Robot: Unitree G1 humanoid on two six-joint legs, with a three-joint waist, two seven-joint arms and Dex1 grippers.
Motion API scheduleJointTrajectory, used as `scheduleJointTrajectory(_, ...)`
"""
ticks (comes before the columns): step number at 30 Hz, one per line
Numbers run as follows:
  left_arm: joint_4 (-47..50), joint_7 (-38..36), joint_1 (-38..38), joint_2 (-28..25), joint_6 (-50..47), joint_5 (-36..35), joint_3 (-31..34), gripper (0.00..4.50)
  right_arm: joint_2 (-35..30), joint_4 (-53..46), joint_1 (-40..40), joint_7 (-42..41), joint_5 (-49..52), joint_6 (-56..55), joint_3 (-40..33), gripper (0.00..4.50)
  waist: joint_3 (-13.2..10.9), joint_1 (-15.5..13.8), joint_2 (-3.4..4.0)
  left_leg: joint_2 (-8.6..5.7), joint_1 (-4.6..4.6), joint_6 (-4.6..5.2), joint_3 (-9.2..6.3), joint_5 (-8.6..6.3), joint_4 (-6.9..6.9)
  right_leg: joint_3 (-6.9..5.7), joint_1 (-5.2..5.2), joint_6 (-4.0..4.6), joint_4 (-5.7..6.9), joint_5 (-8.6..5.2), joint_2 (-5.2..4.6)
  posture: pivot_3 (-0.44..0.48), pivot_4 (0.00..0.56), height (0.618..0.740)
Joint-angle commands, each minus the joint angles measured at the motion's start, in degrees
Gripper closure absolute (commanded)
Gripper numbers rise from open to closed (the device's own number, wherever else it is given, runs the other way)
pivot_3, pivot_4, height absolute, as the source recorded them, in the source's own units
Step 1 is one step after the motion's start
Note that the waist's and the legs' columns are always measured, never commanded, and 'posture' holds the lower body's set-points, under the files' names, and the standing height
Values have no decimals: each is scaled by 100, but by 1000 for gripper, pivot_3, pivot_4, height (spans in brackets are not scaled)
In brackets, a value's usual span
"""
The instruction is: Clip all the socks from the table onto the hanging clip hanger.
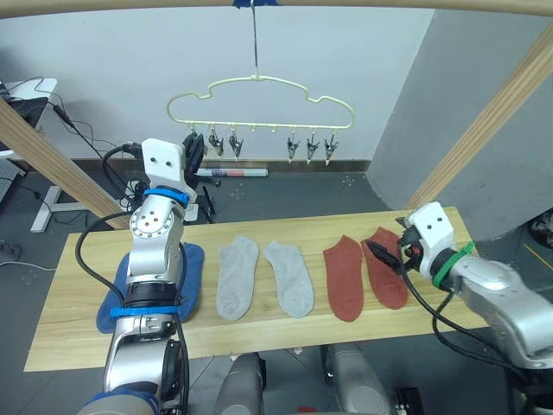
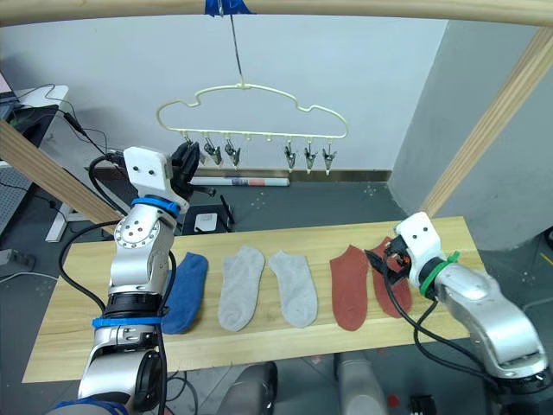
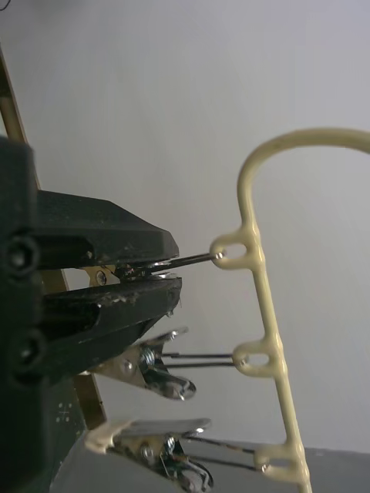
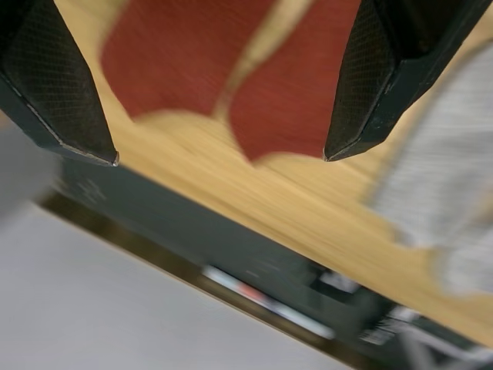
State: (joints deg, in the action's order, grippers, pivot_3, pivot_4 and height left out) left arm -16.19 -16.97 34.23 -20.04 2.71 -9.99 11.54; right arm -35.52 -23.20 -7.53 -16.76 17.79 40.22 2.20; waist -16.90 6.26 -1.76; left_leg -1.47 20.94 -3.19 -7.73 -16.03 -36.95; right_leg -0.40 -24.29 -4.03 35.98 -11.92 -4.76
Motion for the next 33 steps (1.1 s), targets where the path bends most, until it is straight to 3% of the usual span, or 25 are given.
scheduleJointTrajectory(1,360,-39,-10,-93,-55,22,-33,4492,319,552,-16,306,-624,-562,250,0,-16,7,9,0,0,0,2,0,0,2,-1,0,0,0,0,-237,321,740)
scheduleJointTrajectory(5,438,-103,13,-121,-188,-16,-43,4492,578,1734,-176,271,-1331,-1628,667,0,-67,15,6,-2,1,0,4,0,1,3,-4,0,0,0,0,-222,324,740)
scheduleJointTrajectory(11,534,-240,45,-218,-379,-74,-8,4492,984,3338,-609,295,-1603,-2528,515,0,-101,18,15,-1,2,0,4,0,2,4,-6,4,0,2,0,-207,331,740)
scheduleJointTrajectory(18,684,-398,45,-348,-649,-150,-1,4492,1380,4489,-1043,73,-1331,-2443,123,0,-107,18,16,-1,3,0,4,0,1,4,-5,13,1,8,0,-187,335,740)
scheduleJointTrajectory(21,780,-525,24,-411,-799,-235,16,4500,1473,4544,-1003,-52,-1303,-2212,68,601,-107,17,16,0,3,0,3,0,1,4,-5,14,2,9,0,-182,336,740)
scheduleJointTrajectory(30,1018,-950,23,-654,-1409,-708,144,4500,1670,4307,-901,-75,-1359,-2106,6,3787,-107,13,15,-1,1,-1,2,0,-1,4,-3,8,4,7,0,-178,329,740)
scheduleJointTrajectory(32,1111,-1062,-4,-728,-1582,-842,167,4500,1682,4187,-848,-98,-1361,-2118,-9,4400,-107,14,16,-1,1,-1,2,0,-1,4,-3,9,4,7,0,-176,326,740)
scheduleJointTrajectory(33,1144,-1084,0,-751,-1687,-921,200,4500,1675,4097,-817,-122,-1365,-2154,-6,4459,-107,13,16,-1,1,-1,1,0,1,4,-4,9,3,7,0,-176,326,740)
